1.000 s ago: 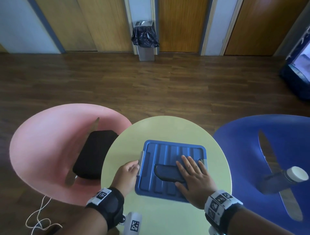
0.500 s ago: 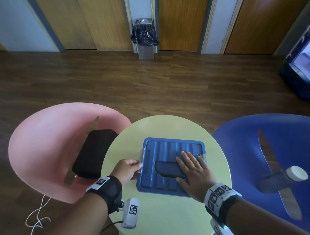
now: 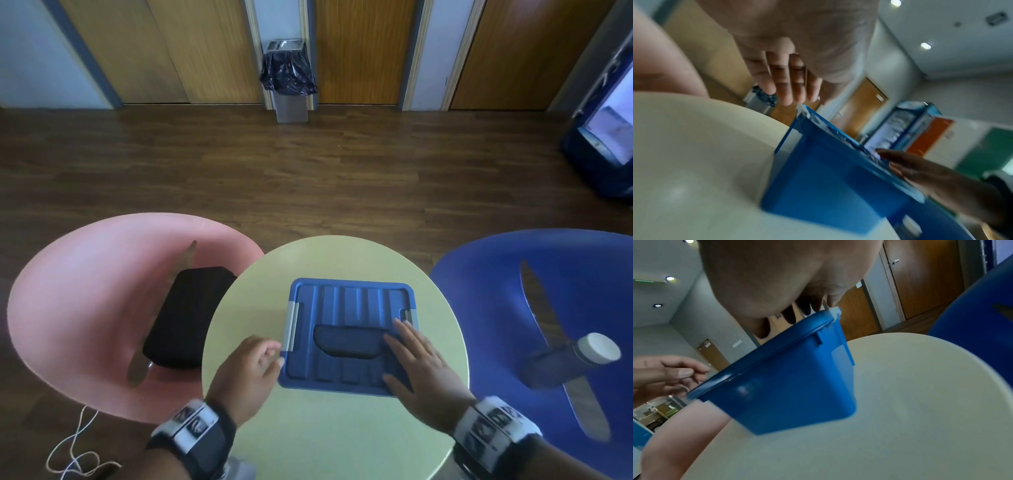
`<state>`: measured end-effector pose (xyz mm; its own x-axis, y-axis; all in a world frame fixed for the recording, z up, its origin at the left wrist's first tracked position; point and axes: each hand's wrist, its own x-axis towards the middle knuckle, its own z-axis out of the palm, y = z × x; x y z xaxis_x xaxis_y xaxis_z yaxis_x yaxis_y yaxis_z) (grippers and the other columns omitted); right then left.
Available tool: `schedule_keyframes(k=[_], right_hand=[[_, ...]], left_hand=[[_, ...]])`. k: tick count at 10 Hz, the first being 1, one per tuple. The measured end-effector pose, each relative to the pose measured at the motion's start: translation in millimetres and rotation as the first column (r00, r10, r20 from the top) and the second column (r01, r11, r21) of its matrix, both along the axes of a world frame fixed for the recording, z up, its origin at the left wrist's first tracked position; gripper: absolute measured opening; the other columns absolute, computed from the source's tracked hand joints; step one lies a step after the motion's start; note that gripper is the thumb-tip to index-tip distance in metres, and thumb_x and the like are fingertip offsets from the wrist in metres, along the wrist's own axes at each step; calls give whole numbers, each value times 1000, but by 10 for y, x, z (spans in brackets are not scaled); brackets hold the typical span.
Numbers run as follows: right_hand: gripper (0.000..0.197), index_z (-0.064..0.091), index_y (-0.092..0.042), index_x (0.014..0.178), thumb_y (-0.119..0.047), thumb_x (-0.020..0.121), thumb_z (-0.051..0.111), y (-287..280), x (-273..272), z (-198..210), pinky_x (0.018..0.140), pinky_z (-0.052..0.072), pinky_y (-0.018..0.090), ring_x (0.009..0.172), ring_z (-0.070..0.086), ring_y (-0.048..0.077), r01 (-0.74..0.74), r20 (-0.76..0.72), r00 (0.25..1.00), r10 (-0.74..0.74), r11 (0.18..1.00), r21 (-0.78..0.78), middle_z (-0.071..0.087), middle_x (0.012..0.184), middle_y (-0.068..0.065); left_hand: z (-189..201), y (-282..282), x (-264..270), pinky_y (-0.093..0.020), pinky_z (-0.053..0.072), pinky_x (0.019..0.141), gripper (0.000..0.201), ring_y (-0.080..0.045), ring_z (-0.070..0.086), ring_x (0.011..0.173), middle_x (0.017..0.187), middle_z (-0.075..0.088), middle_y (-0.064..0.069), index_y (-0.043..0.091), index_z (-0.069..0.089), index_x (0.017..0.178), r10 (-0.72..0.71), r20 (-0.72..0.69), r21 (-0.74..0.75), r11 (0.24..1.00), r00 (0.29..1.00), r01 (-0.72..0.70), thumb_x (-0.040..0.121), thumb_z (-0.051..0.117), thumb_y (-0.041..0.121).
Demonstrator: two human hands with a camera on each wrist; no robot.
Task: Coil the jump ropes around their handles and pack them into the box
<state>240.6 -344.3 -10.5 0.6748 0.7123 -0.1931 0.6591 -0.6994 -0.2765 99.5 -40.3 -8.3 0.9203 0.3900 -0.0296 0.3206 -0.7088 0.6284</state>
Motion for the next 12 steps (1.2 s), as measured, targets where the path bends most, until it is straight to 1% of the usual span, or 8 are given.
schedule_keyframes(k=[2, 3, 4, 6, 7, 8, 10, 12], right_hand=[[80, 17, -16, 158, -60, 92, 30, -784, -511, -250, 112, 30, 27, 151, 14, 12, -4, 12, 1000, 3, 996, 84, 17, 165, 4], [86, 13, -18, 159, -55, 87, 42, -835, -568, -291, 111, 28, 25, 145, 31, 12, -17, -15, 1000, 18, 998, 57, 18, 165, 2], [117, 11, -17, 159, -53, 59, 62, -680, -547, -256, 86, 57, 33, 104, 69, 12, 79, -108, 990, -89, 992, -97, 31, 158, 4], [126, 30, -12, 153, -32, 37, 74, -513, -441, -211, 53, 57, 31, 40, 54, 12, 64, 18, 998, -62, 982, -178, 35, 157, 8], [108, 55, -7, 138, -25, 33, 73, -397, -309, -149, 35, 32, 22, 29, 23, 16, 46, 108, 994, -26, 981, -189, 45, 151, 11], [102, 53, -6, 141, -25, 43, 75, -76, 42, 150, 41, 7, 17, 35, 3, 14, 76, 141, 989, -42, 966, -245, 36, 156, 10], [89, -20, -22, 155, -17, 90, 41, 343, 668, 292, 50, 33, 29, 55, 42, 11, 102, -90, 985, -144, 926, -363, -32, 159, -13], [90, -19, -18, 155, -8, 87, 39, 654, 950, 398, 64, 50, 34, 72, 56, 17, 90, -112, 982, -154, 894, -438, -30, 160, -9]], left_hand=[[-5, 23, -637, -16, 51, 88, 69, 4, 56, 119, 148, 48, 13, 29, 48, 143, -443, -122, 210, 863, 888, 460, 80, 62, 52], [-32, -49, -649, -13, 52, 78, 88, 5, 59, 113, 155, 41, 6, 22, 43, 148, -467, -221, 190, 841, 856, 507, 71, 66, 58], [-38, -180, -560, -12, 47, 54, 95, 3, 64, 83, 154, 43, 1, 19, 47, 143, -446, -335, 250, 807, 830, 535, 62, 63, 66], [63, -144, -400, -16, 26, 41, 84, -3, 48, 42, 163, 21, 16, 31, 46, 145, -321, -387, 325, 829, 864, 454, 67, 56, 61], [96, -147, -241, -20, 38, 52, 79, -5, 57, 60, 161, -9, 30, 41, 19, 154, -253, -437, 318, 854, 863, 412, 82, 48, 56], [171, -117, 109, -29, 50, 75, 77, -8, 64, 85, 153, -26, 36, 43, -3, 155, -166, -505, 296, 888, 847, 351, 92, 41, 53], [260, 163, 744, -32, 51, 89, 75, -7, 59, 117, 156, -17, 36, 42, 4, 156, -95, -485, 250, 937, 870, 242, 93, 45, 50], [380, 292, 1139, -35, 46, 102, 78, -2, 41, 137, 161, -12, 28, 37, 7, 157, -91, -555, 246, 931, 826, 268, 92, 45, 57]])
